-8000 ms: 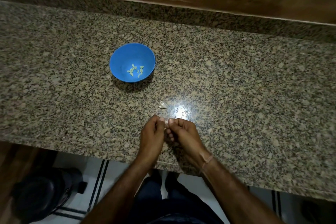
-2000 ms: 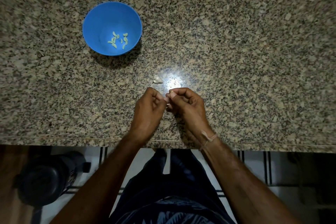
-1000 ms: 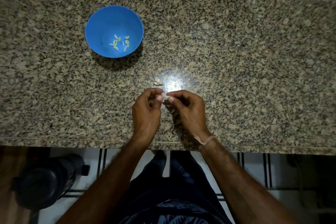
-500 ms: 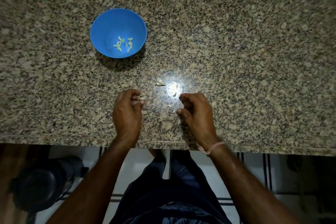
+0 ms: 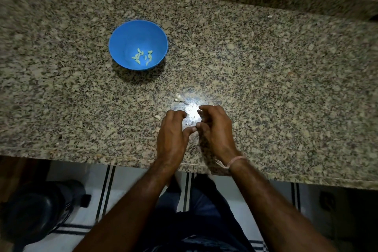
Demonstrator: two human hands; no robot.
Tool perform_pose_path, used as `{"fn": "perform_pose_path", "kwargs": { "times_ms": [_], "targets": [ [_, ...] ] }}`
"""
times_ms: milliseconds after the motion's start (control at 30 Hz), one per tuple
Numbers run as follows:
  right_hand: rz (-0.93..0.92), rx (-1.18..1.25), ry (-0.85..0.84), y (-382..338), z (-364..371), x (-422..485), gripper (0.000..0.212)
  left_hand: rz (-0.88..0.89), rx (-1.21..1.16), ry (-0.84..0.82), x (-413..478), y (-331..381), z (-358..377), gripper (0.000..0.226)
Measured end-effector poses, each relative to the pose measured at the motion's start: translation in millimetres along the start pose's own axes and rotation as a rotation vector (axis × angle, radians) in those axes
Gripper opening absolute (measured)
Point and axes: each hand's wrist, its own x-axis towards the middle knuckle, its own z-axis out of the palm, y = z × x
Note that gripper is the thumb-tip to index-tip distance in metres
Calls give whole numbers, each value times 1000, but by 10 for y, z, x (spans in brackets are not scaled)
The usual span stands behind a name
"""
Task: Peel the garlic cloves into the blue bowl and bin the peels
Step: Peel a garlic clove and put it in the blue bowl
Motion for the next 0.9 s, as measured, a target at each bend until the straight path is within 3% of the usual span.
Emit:
{"fn": "perform_pose_path", "kwargs": {
  "times_ms": [167,367,633,900],
  "targets": [
    [-45,-18,-79,169,-155,61,43,-99,-35,111,52,65,74,11],
    [-248,-105,-175,166,-157,296,43,-86,112,121,58,110,128,11],
    [-511,-277,-321,202,-27,406,50,-283,-56,310,-166,238,34,27],
    [-519,-253,-397,172,-37,437,47,-383,-131,380,-240,149,57,23]
  ]
}}
